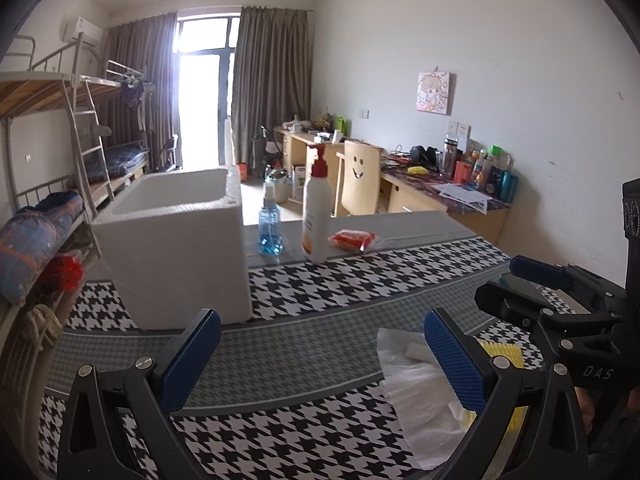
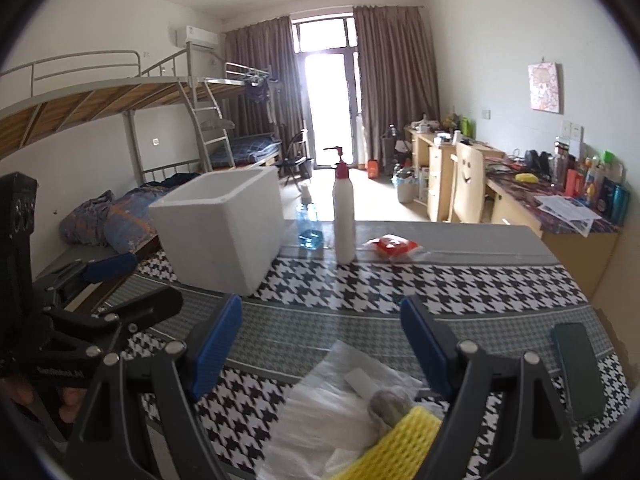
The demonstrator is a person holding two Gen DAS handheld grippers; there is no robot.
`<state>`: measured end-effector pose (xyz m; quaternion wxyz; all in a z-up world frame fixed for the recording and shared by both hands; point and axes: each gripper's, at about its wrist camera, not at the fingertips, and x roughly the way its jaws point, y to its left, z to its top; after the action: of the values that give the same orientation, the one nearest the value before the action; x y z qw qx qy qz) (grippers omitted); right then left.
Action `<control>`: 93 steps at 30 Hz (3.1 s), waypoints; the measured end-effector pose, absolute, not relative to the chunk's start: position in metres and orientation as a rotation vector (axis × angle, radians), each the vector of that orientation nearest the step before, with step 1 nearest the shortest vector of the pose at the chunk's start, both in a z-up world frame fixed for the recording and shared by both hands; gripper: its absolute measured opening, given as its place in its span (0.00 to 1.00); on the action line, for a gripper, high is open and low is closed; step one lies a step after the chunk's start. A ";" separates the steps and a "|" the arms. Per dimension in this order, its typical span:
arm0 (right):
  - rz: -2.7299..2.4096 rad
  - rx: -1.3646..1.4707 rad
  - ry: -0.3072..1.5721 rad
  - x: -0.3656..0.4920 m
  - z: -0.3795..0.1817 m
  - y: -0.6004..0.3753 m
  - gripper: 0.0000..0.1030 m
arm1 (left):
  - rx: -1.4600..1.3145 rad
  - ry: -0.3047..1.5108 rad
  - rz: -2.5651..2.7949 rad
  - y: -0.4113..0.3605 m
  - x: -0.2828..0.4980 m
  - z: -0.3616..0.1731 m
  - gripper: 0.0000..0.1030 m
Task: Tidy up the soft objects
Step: 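Reach the left gripper toward the white plastic sheet beside the yellow foam sleeve, then close the left gripper on the plastic sheet while the right gripper grasps the yellow foam sleeve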
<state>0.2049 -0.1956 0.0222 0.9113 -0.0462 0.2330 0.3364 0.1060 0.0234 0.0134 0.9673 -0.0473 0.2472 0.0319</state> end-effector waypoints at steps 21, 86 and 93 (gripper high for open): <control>0.578 -0.115 0.538 0.195 -0.018 -0.242 0.82 | -0.025 0.590 -0.075 -0.024 0.118 -0.034 0.99; 0.574 -0.058 0.740 0.186 -0.071 -0.275 0.63 | 0.182 0.844 -0.303 -0.081 0.164 -0.103 0.10; 0.579 -0.024 0.796 0.192 -0.078 -0.278 0.36 | 0.172 0.840 -0.298 -0.081 0.161 -0.101 0.10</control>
<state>0.1918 -0.2775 -0.0777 0.8812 -0.0116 0.3821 0.2781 0.1610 -0.0811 -0.1013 0.8988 0.0829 0.4057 -0.1438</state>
